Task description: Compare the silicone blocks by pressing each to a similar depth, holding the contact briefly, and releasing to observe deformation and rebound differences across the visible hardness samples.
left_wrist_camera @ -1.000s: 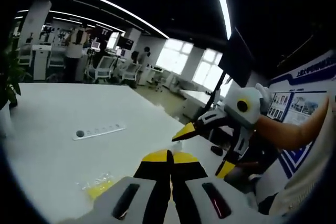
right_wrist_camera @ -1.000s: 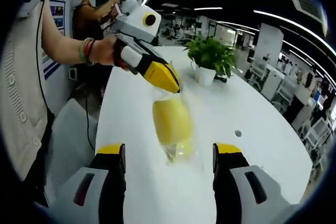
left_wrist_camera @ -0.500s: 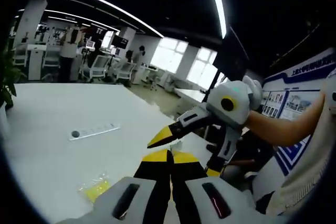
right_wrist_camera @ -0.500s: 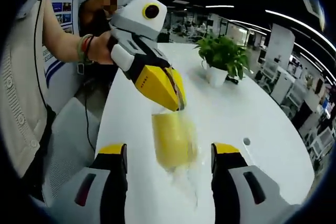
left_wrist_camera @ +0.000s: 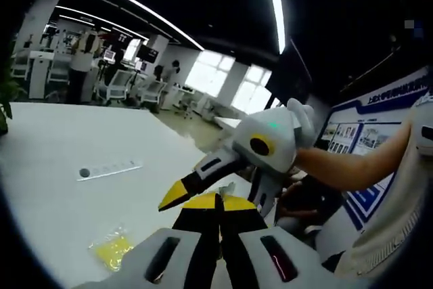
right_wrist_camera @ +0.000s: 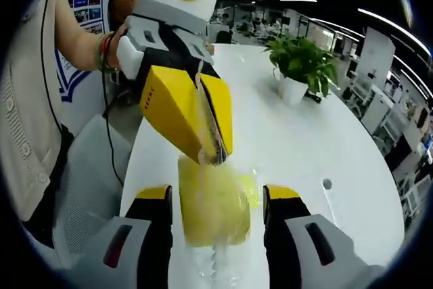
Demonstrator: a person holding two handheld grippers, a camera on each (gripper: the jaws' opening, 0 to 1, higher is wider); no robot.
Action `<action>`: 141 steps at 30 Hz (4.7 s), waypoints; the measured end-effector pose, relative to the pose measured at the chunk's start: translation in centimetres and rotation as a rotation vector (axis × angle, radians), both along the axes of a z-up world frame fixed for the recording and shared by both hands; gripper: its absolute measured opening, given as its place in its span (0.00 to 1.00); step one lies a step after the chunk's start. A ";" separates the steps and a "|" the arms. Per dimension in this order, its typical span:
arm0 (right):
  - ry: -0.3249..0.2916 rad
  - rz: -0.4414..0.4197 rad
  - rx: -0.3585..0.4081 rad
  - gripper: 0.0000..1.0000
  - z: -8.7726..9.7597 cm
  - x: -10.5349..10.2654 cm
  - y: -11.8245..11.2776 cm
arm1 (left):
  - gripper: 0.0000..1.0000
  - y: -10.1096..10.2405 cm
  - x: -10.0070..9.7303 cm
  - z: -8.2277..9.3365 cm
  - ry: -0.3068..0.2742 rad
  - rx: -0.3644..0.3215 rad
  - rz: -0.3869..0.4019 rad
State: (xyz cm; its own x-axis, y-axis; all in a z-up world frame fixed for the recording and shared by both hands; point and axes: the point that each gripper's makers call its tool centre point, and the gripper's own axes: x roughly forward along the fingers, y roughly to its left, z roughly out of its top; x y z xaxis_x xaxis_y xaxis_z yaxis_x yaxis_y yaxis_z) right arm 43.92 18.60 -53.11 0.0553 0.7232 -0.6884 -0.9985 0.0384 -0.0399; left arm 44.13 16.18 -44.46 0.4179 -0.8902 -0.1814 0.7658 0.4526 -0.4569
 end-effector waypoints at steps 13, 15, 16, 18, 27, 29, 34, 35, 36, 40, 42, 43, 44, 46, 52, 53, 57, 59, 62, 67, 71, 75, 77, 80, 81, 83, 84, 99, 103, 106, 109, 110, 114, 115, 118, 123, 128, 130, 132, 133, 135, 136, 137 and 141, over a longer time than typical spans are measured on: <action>0.041 -0.002 0.018 0.24 0.5 -0.9 0.5 | 0.00 0.2 -0.6 0.7 -0.035 0.016 -0.018; 0.050 -0.007 0.007 0.21 0.4 -1.2 0.5 | 0.00 0.3 -0.8 0.7 -0.037 0.020 -0.021; 0.044 -0.004 0.002 0.20 0.5 -1.3 0.6 | 0.00 0.3 -0.9 0.8 -0.037 0.020 -0.023; 0.055 -0.004 -0.002 0.18 0.4 -1.5 0.5 | 0.00 0.3 -1.0 0.8 -0.037 0.017 -0.026; 0.072 -0.001 -0.016 0.13 0.0 -2.1 0.5 | 0.00 0.5 -1.2 0.5 -0.044 0.035 -0.030; 0.071 0.004 -0.017 0.13 0.0 -2.2 0.6 | 0.00 0.5 -1.4 0.4 -0.042 0.034 -0.030; 0.056 0.018 -0.025 0.13 -0.2 -2.3 0.7 | 0.00 0.8 -1.5 0.2 -0.039 0.038 -0.028; 0.055 0.019 -0.025 0.13 -0.2 -2.3 0.7 | 0.00 0.9 -1.4 0.2 -0.037 0.036 -0.026; 0.059 0.020 -0.026 0.13 -0.2 -2.3 0.7 | 0.00 0.8 -1.5 0.2 -0.036 0.036 -0.026; 0.051 0.022 -0.024 0.14 -0.2 -2.3 0.7 | 0.00 0.5 -1.8 0.2 -0.038 0.036 -0.024; 0.052 0.018 -0.021 0.14 -0.2 -2.2 0.7 | 0.00 0.5 -1.8 0.2 -0.036 0.037 -0.025; 0.058 0.015 -0.023 0.15 -0.3 -2.3 0.7 | 0.00 0.5 -1.8 0.1 -0.033 0.039 -0.024; 0.059 0.015 -0.023 0.15 -0.4 -2.3 0.7 | 0.00 0.5 -1.8 0.1 -0.029 0.039 -0.024; 0.056 0.013 -0.027 0.16 -0.5 -2.2 0.7 | 0.00 0.5 -1.8 -0.1 -0.022 0.037 -0.023; 0.068 0.004 -0.023 0.19 -0.8 -2.1 0.7 | 0.00 0.7 -1.5 -0.5 0.036 -0.002 -0.006; 0.071 0.006 -0.015 0.19 -0.8 -2.2 0.7 | 0.00 0.7 -1.5 -0.5 0.042 -0.009 -0.003; 0.058 0.010 -0.010 0.22 -0.9 -2.1 0.7 | 0.00 0.6 -1.5 -0.6 0.051 -0.018 0.003; 0.053 0.008 -0.012 0.24 -0.9 -2.0 0.7 | 0.00 0.8 -1.4 -0.7 0.069 -0.030 0.016; 0.066 0.016 0.002 0.26 -0.7 -2.2 0.9 | 0.00 0.9 -1.4 -0.7 0.070 -0.033 0.021; 0.044 0.005 0.038 0.30 0.0 -2.1 1.3 | 0.00 0.9 -1.5 -0.8 0.075 -0.035 0.025; 0.039 -0.003 0.049 0.39 0.1 -2.2 1.4 | 0.00 1.0 -1.3 -0.8 0.086 -0.045 0.034; 0.010 -0.032 0.067 0.44 0.4 -2.2 1.2 | 0.00 1.0 -1.3 -0.8 0.097 -0.054 0.043; 0.001 -0.057 0.097 0.46 0.8 -2.0 1.2 | 0.00 1.1 -1.3 -0.8 0.099 -0.058 0.047; 0.019 -0.115 0.167 0.51 1.7 -2.1 1.0 | 0.00 0.9 -1.4 -0.9 0.108 -0.068 0.054; 0.018 -0.128 0.174 0.51 1.9 -2.0 0.8 | 0.00 0.9 -1.4 -0.9 0.109 -0.071 0.058; 0.003 -0.160 0.192 0.51 2.1 -1.8 0.4 | 0.00 0.7 -1.6 -1.0 0.112 -0.075 0.060; -0.007 -0.179 0.197 0.51 2.1 -1.7 0.2 | 0.00 0.6 -1.7 -1.1 0.118 -0.079 0.062; -0.069 -0.447 0.321 0.63 3.2 -1.8 -4.4 | 0.00 -0.2 -1.7 -1.9 0.167 -0.102 0.089; -0.081 -0.522 0.349 0.62 3.1 -2.2 -6.1 | 0.00 -0.8 -1.7 -2.2 0.178 -0.101 0.094; -0.071 -0.563 0.376 0.63 2.9 -2.6 -7.1 | 0.00 -1.1 -1.5 -2.4 0.185 -0.103 0.101; -0.080 -0.596 0.376 0.62 2.4 -3.0 -8.1 | 0.00 -1.4 -1.4 -2.6 0.195 -0.111 0.107; -0.073 -0.615 0.395 0.62 2.4 -3.1 -8.4 | 0.00 -1.6 -1.3 -2.7 0.198 -0.111 0.108; -0.025 -0.658 0.459 0.69 2.3 -3.9 -9.2 | 0.00 -2.2 -1.1 -3.4 0.206 -0.104 0.116; -0.027 -0.661 0.456 0.69 2.1 -4.1 -9.4 | 0.00 -2.3 -1.0 -3.5 0.202 -0.098 0.121; -0.029 -0.679 0.460 0.69 1.8 -4.6 -10.1 | 0.00 -2.8 -0.7 -4.3 0.198 -0.084 0.133; -0.003 -0.727 0.492 0.73 1.4 -5.4 -11.3 | 0.00 -3.7 0.0 -5.8 0.223 -0.075 0.150; 0.032 -0.771 0.499 0.74 0.0 -6.5 -12.5 | 0.00 -5.0 0.5 -7.7 0.236 -0.055 0.153; 0.050 -0.797 0.495 0.74 -0.7 -6.9 -13.1 | 0.00 -5.7 0.7 -8.5 0.257 -0.054 0.150; 0.070 -0.820 0.496 0.75 -1.3 -7.2 -13.7 | 0.00 -6.2 0.9 -9.1 0.270 -0.051 0.148; 0.073 -0.823 0.499 0.75 -1.5 -7.5 -13.9 | 0.00 -6.6 1.0 -9.4 0.283 -0.058 0.146; 0.082 -0.833 0.486 0.74 -2.1 -7.9 -14.4 | 0.00 -7.2 1.3 -10.0 0.287 -0.055 0.144; 0.084 -0.839 0.479 0.73 -2.3 -8.1 -14.6 | 0.00 -7.5 1.4 -10.2 0.298 -0.057 0.139; 0.089 -0.845 0.470 0.73 -2.6 -8.3 -14.9 | 0.00 -7.7 1.5 -10.4 0.311 -0.062 0.137; 0.107 -0.871 0.492 0.73 -2.9 -8.5 -15.6 | 0.00 -9.0 2.3 -11.9 0.357 -0.087 0.140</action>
State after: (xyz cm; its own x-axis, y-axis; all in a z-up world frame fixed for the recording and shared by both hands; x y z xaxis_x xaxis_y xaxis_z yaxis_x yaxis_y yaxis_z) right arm 35.38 3.03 -56.01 0.6554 0.6658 -0.3565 -0.6124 0.7448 0.2651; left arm 46.42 7.18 -56.32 0.4604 -0.8477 -0.2636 0.4858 0.4891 -0.7244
